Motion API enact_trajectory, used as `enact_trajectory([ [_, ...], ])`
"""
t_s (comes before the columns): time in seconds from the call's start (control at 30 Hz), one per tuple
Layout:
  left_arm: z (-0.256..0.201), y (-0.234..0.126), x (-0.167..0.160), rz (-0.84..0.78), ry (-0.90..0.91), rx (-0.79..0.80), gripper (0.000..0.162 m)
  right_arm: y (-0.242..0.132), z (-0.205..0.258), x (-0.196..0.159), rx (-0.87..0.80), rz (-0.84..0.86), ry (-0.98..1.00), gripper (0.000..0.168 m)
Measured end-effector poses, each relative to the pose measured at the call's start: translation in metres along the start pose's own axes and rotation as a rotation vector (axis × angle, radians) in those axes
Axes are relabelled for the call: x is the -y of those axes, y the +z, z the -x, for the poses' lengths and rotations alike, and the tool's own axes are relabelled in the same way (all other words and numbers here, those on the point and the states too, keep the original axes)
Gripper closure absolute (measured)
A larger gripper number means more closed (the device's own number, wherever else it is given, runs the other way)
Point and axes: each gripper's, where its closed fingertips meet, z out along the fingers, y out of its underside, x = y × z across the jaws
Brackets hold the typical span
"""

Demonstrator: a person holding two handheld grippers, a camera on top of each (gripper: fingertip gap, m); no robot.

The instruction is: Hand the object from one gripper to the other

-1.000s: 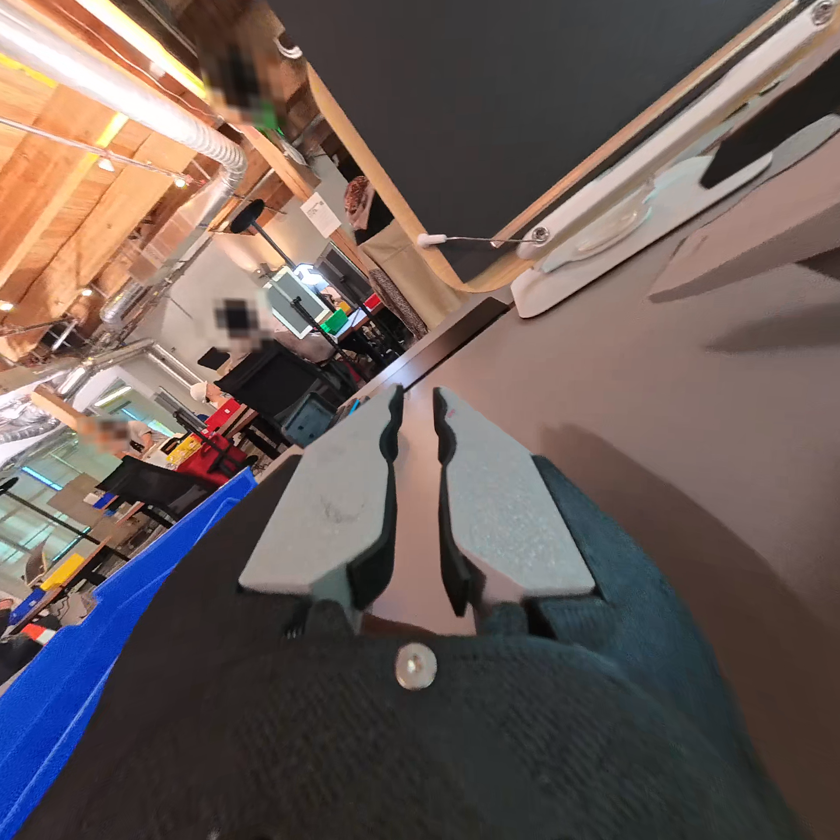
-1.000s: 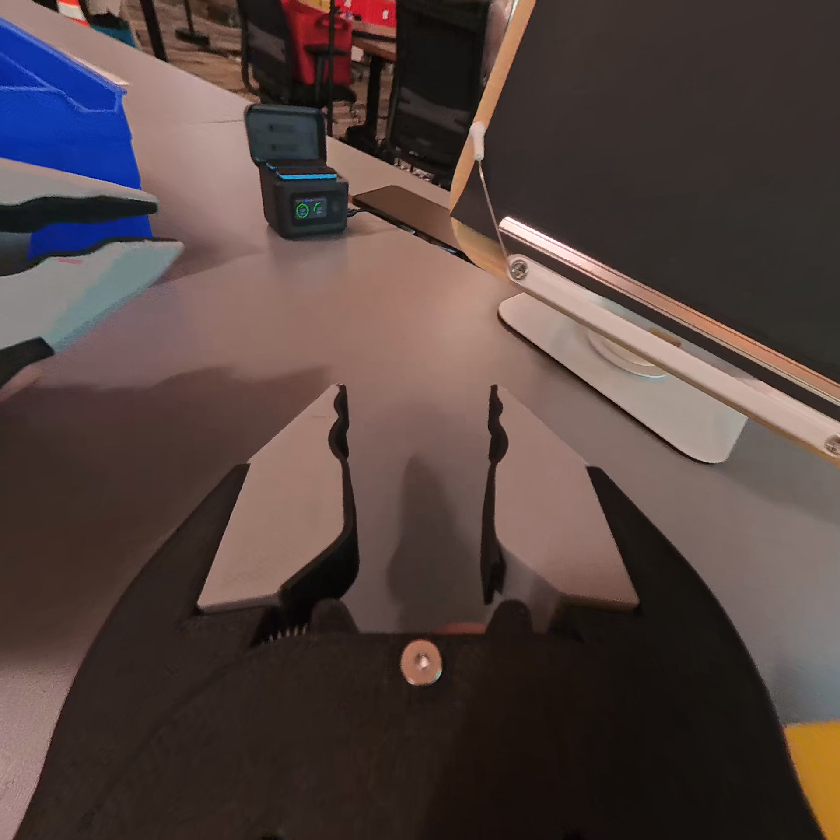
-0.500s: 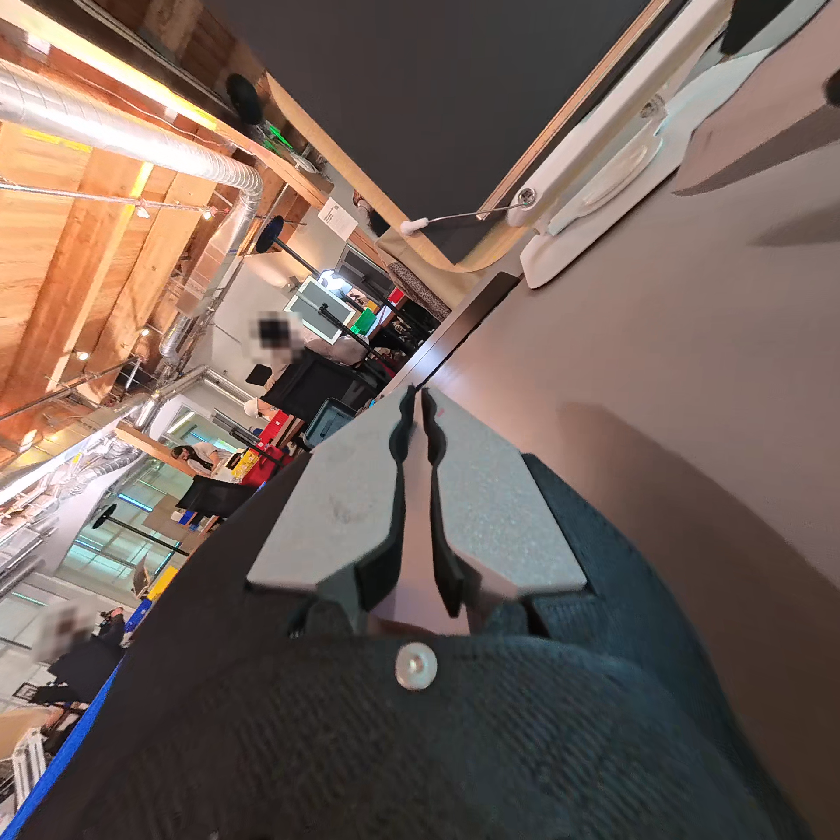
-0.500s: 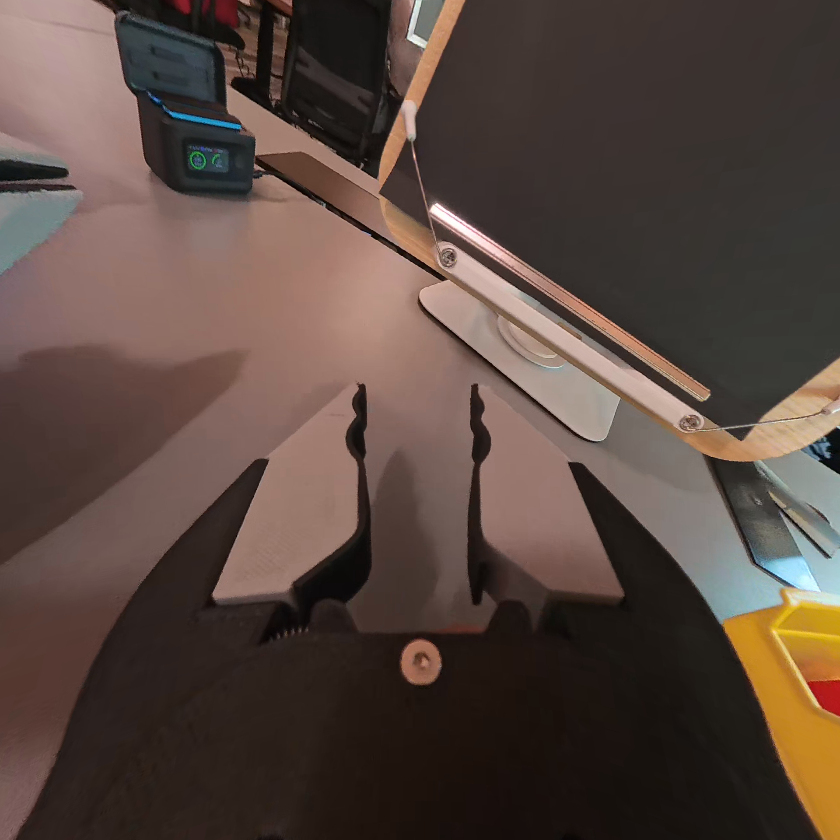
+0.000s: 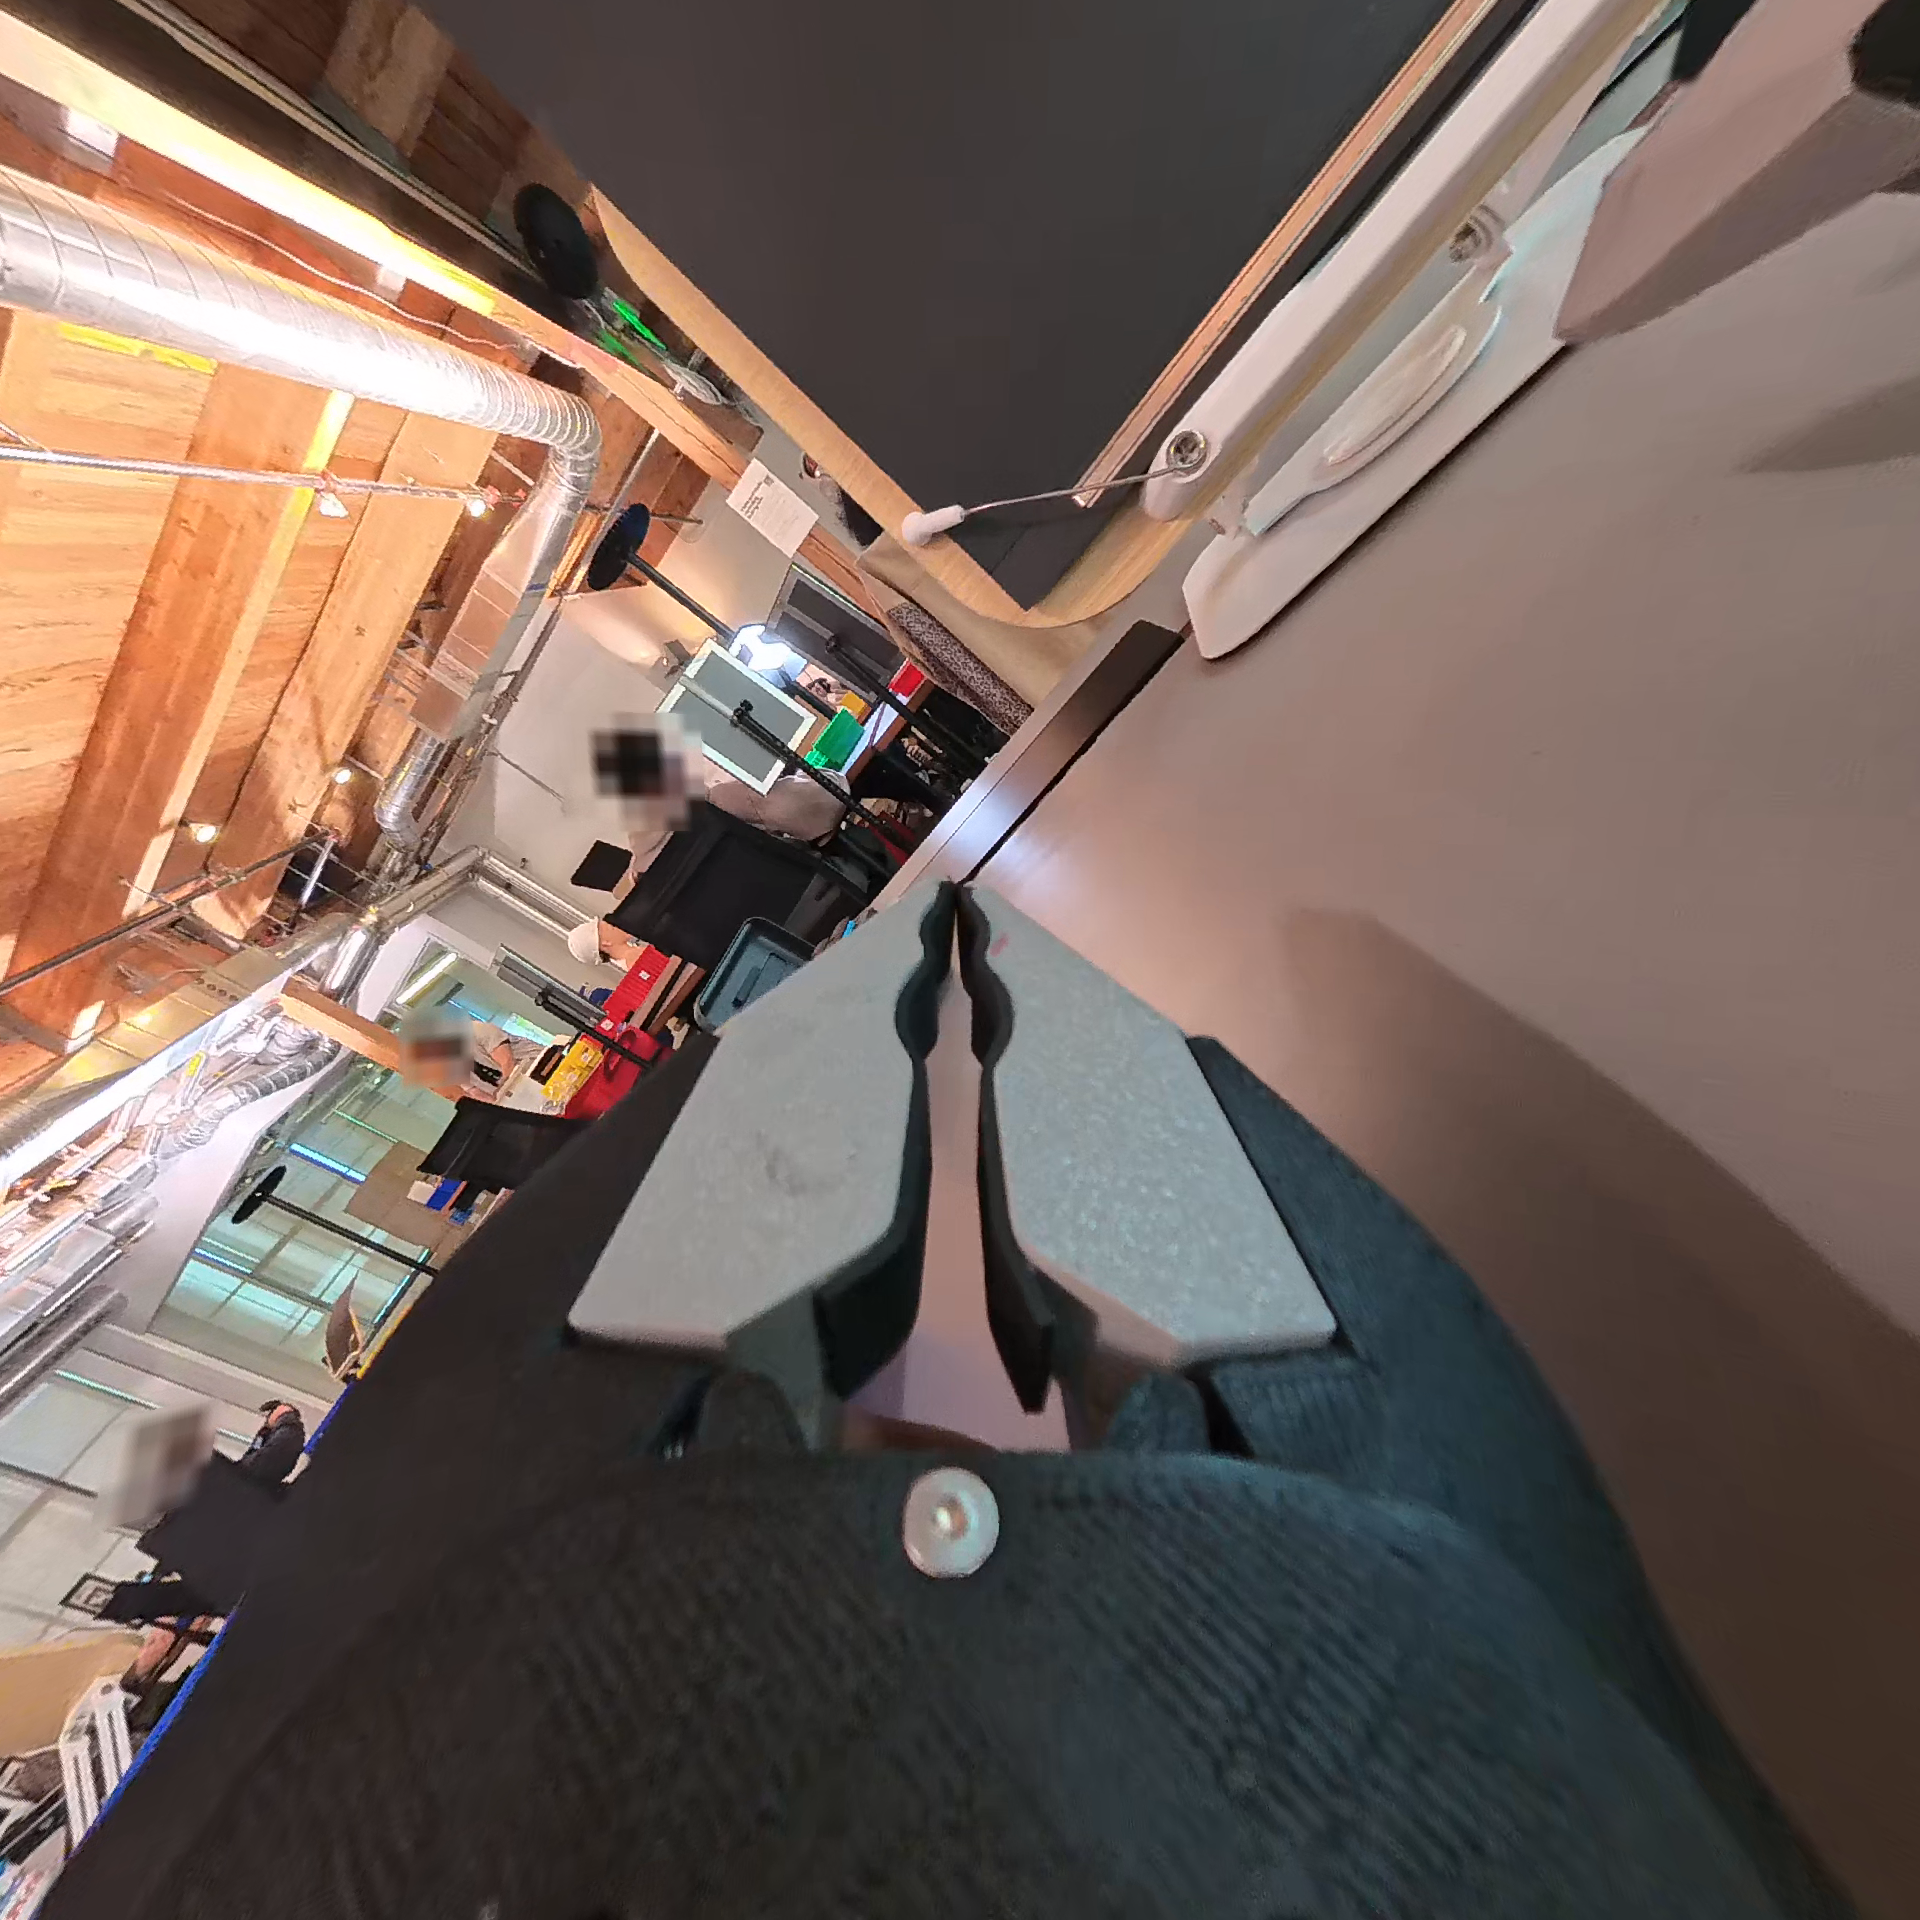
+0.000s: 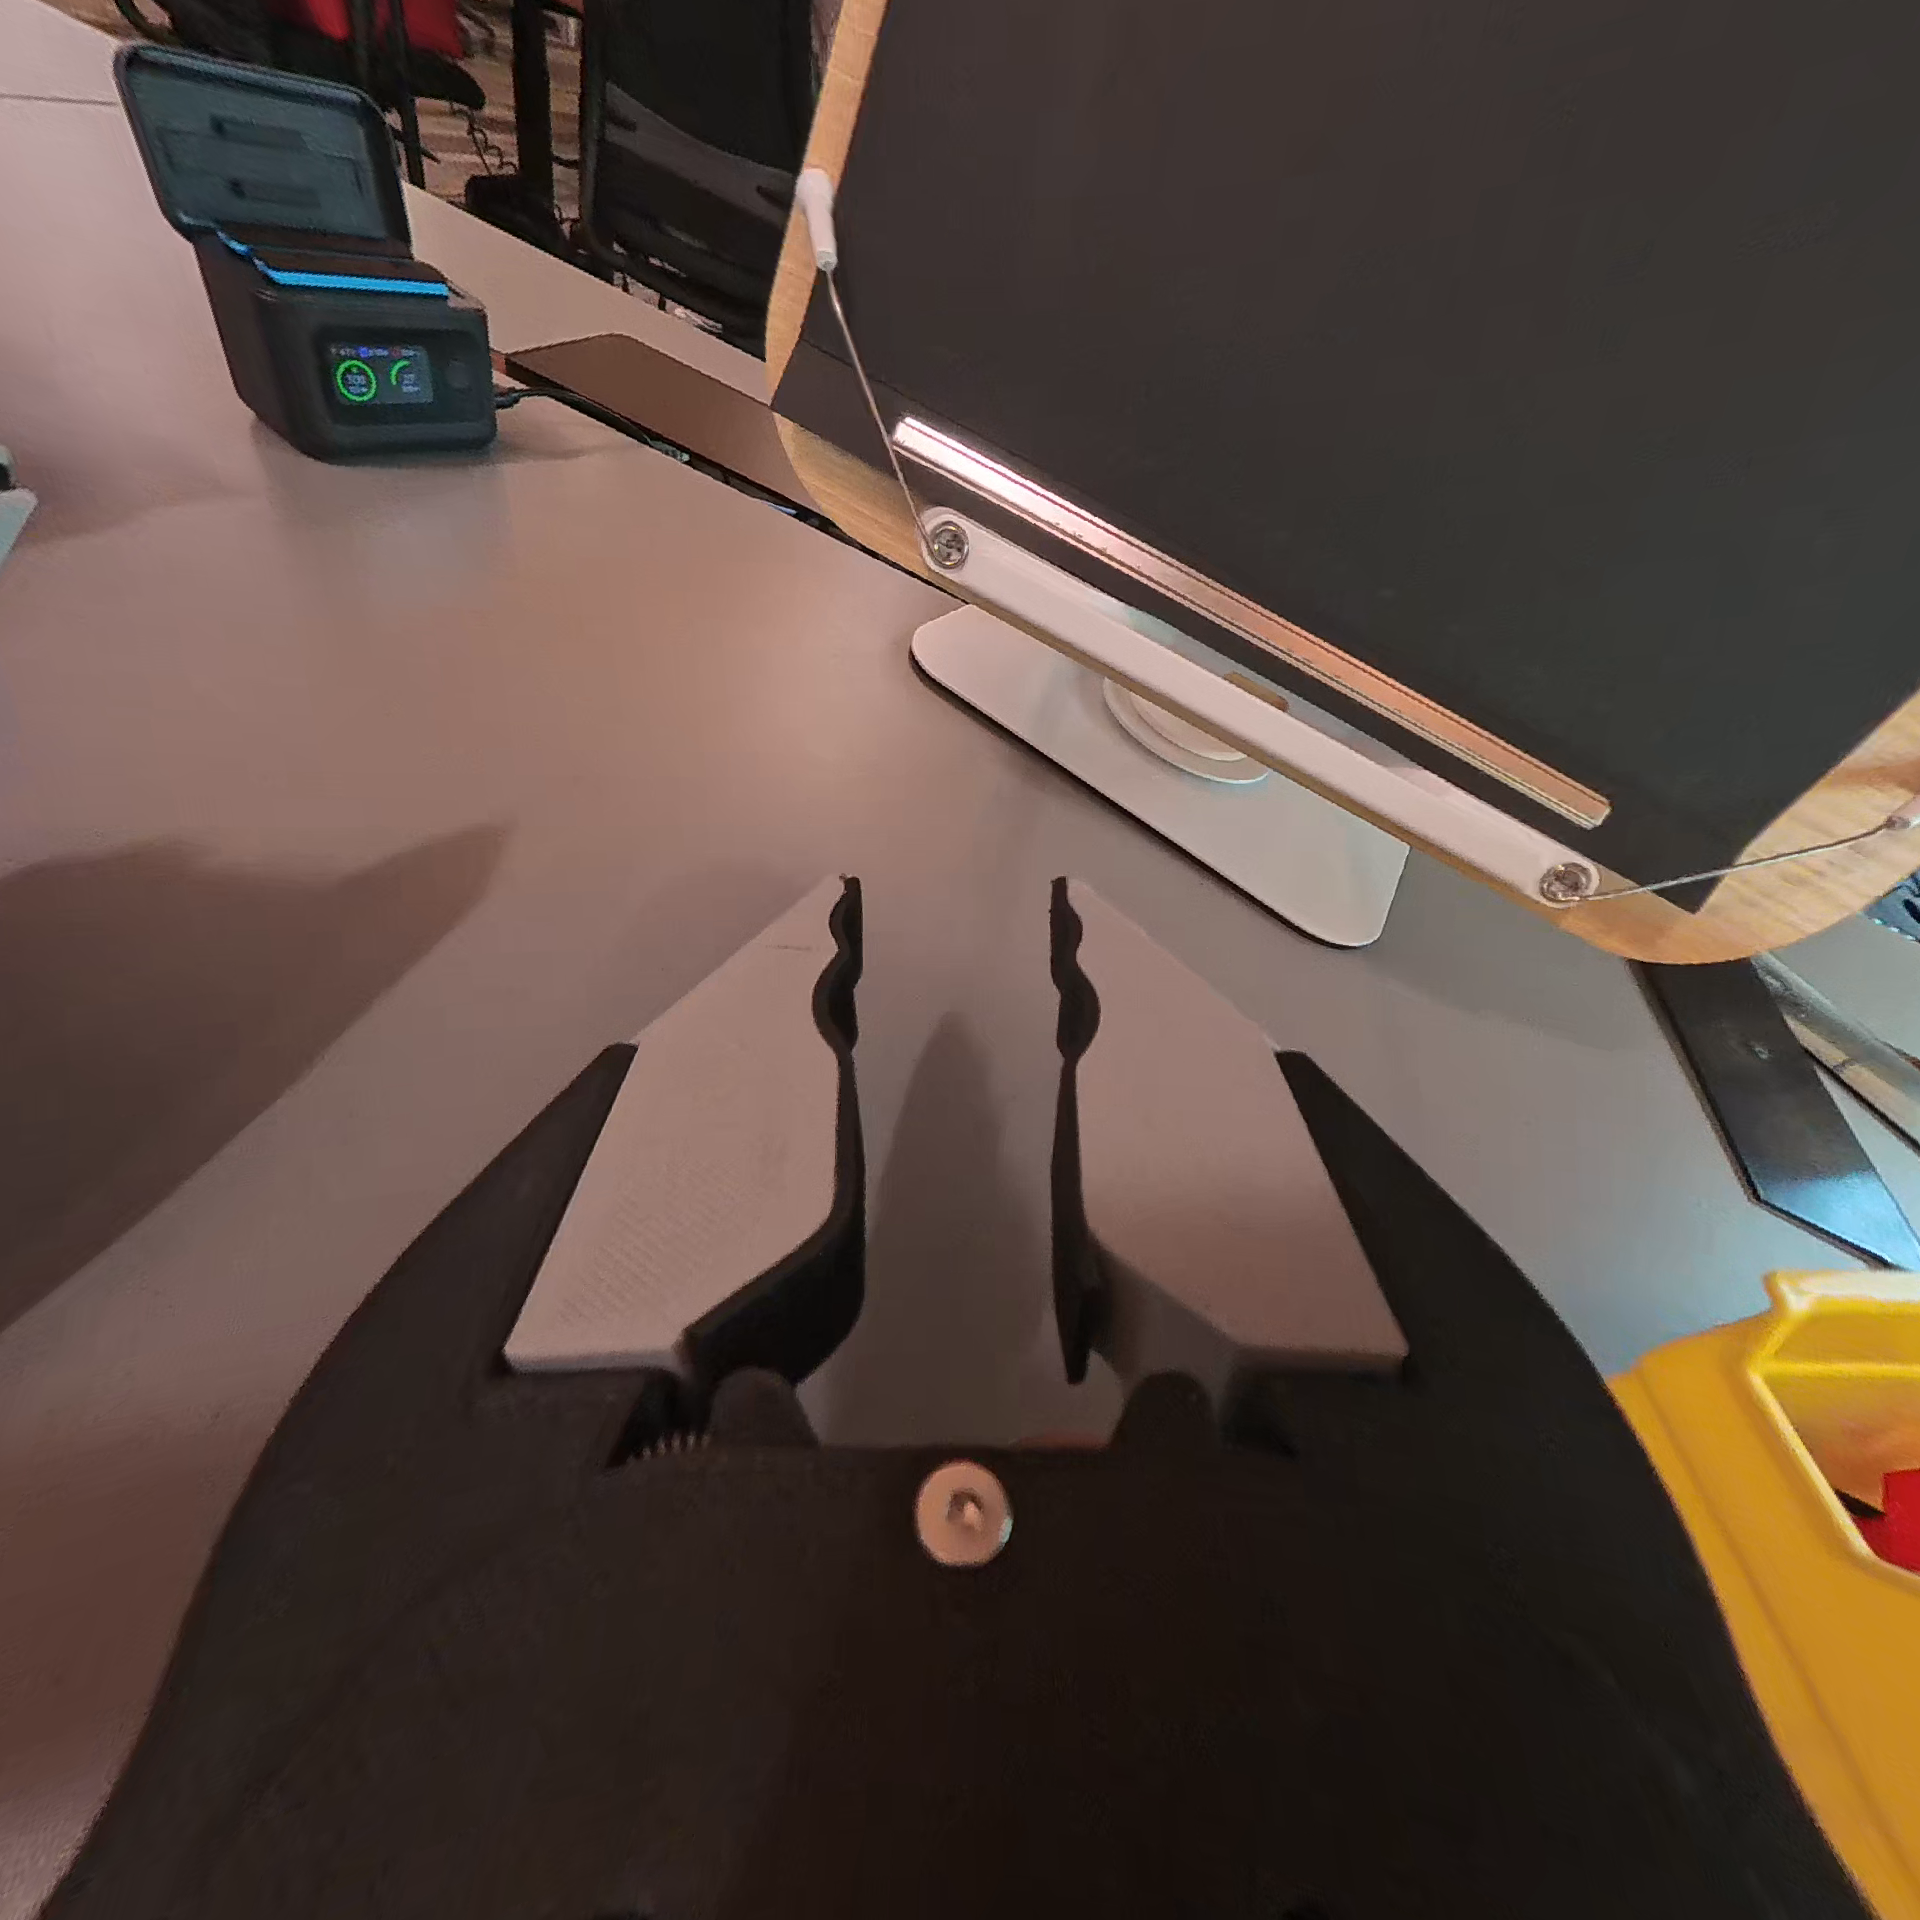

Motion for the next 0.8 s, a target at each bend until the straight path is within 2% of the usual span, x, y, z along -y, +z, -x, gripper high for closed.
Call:
enact_trajectory([
  [0.33, 0.019, -0.012, 0.015, -0.094, -0.05, 0.079, 0.162, -0.001, 0.005, 0.003, -0.003, -0.019, -0.048, 0.143],
  [0.8, 0.02, -0.012, 0.017, -0.113, -0.069, 0.07, 0.162, -0.004, 0.013, 0.008, 0.023, -0.047, -0.081, 0.146],
])
